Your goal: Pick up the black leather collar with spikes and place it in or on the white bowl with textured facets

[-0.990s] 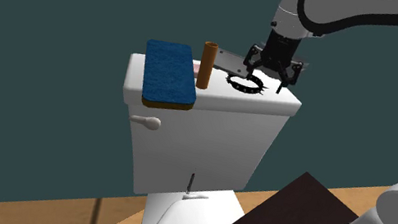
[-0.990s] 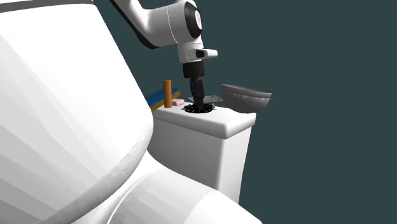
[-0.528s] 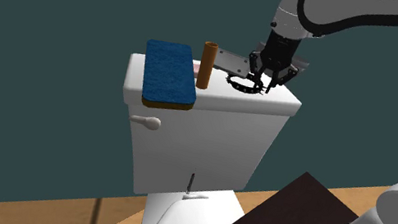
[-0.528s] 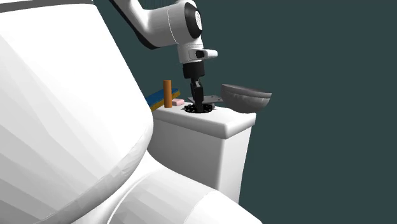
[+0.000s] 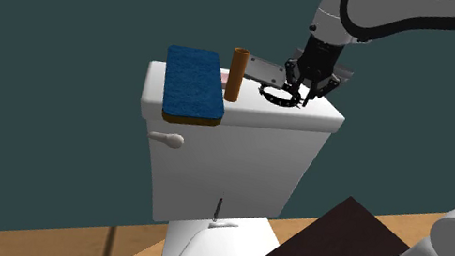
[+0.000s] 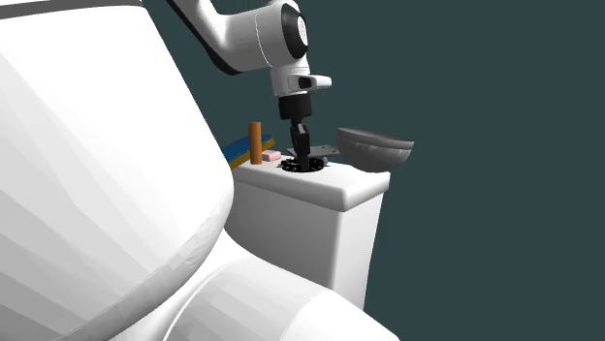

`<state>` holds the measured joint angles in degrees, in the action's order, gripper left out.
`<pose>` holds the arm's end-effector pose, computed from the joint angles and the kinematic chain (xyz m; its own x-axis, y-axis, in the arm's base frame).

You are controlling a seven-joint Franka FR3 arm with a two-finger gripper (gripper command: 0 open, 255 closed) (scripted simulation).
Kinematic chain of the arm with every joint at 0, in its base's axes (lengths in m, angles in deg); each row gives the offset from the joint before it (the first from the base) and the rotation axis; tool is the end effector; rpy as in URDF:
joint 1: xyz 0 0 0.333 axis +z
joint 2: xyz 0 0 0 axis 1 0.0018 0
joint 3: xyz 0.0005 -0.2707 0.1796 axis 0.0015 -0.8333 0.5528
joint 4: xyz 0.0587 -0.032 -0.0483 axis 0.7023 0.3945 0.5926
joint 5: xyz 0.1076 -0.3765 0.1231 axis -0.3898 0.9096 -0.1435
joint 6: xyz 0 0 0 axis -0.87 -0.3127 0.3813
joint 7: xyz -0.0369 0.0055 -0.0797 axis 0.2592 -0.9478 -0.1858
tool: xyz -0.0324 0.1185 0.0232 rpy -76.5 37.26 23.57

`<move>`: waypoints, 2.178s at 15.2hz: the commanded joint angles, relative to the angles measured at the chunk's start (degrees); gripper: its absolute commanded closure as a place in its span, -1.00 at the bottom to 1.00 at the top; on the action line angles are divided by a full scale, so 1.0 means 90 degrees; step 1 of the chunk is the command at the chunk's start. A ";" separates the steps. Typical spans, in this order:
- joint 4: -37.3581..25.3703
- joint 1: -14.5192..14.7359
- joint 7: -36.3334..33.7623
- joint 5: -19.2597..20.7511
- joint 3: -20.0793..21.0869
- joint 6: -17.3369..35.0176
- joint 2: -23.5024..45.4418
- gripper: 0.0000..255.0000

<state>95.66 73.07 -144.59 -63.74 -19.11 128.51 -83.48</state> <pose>0.4374 0.0984 0.5207 0.4365 -0.8879 0.1452 -0.8959 -0.4438 -0.0206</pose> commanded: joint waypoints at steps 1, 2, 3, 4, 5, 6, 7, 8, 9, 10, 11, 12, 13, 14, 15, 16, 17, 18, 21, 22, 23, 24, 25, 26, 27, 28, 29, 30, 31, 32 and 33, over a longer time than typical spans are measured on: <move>-0.0082 -0.0004 0.0008 0.0004 -0.0012 -0.0084 -0.0005 1.00; -0.0164 -0.0008 0.0016 0.0009 -0.0024 -0.0169 -0.0009 1.00; -0.0249 -0.0013 0.0023 0.0014 -0.0034 -0.0253 -0.0008 1.00; -0.0334 -0.0017 0.0029 0.0020 -0.0044 -0.0338 -0.0007 1.00; -0.0421 -0.0022 0.0036 0.0025 -0.0054 -0.0422 -0.0005 1.00; -0.0508 -0.0027 0.0042 0.0031 -0.0063 -0.0506 -0.0002 1.00; -0.0597 -0.0032 0.0048 0.0038 -0.0072 -0.0590 0.0003 1.00; -0.0687 -0.0038 0.0053 0.0044 -0.0081 -0.0674 0.0010 1.00; -0.0778 -0.0044 0.0058 0.0051 -0.0089 -0.0757 0.0017 1.00; -0.0871 -0.0049 0.0063 0.0058 -0.0097 -0.0841 0.0027 1.00; -0.0965 -0.0056 0.0067 0.0066 -0.0103 -0.0924 0.0037 1.00; -0.1060 -0.0062 0.0071 0.0073 -0.0110 -0.1008 0.0050 1.00; -0.1156 -0.0068 0.0075 0.0081 -0.0116 -0.1091 0.0063 1.00; -0.1254 -0.0075 0.0078 0.0089 -0.0122 -0.1174 0.0078 1.00; -0.1353 -0.0082 0.0081 0.0098 -0.0127 -0.1258 0.0095 1.00; -0.1454 -0.0088 0.0083 0.0107 -0.0131 -0.1341 0.0113 1.00; -0.1556 -0.0096 0.0086 0.0116 -0.0135 -0.1424 0.0132 1.00; -0.1659 -0.0103 0.0088 0.0125 -0.0139 -0.1508 0.0153 1.00; -0.1978 -0.0125 0.0091 0.0155 -0.0146 -0.1759 0.0224 1.00; -0.2087 -0.0133 0.0092 0.0165 -0.0147 -0.1843 0.0250 1.00; -0.2199 -0.0140 0.0092 0.0176 -0.0147 -0.1927 0.0279 1.00; -0.2311 -0.0148 0.0091 0.0188 -0.0147 -0.2012 0.0308 1.00; -0.2426 -0.0156 0.0090 0.0199 -0.0146 -0.2096 0.0340 1.00; -0.2542 -0.0164 0.0089 0.0211 -0.0144 -0.2181 0.0373 1.00; -0.2660 -0.0172 0.0087 0.0224 -0.0142 -0.2267 0.0407 1.00; -0.2780 -0.0180 0.0085 0.0237 -0.0139 -0.2353 0.0443 1.00; -0.2902 -0.0188 0.0083 0.0250 -0.0135 -0.2439 0.0481 1.00; -0.3025 -0.0196 0.0079 0.0264 -0.0131 -0.2526 0.0520 1.00; -0.3151 -0.0204 0.0076 0.0279 -0.0125 -0.2613 0.0562 1.00; -0.3280 -0.0212 0.0071 0.0294 -0.0119 -0.2701 0.0605 1.00; -0.3346 -0.0216 0.0069 0.0302 -0.0115 -0.2746 0.0627 1.00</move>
<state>66.48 71.20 -143.97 -61.16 -20.17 104.42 -78.19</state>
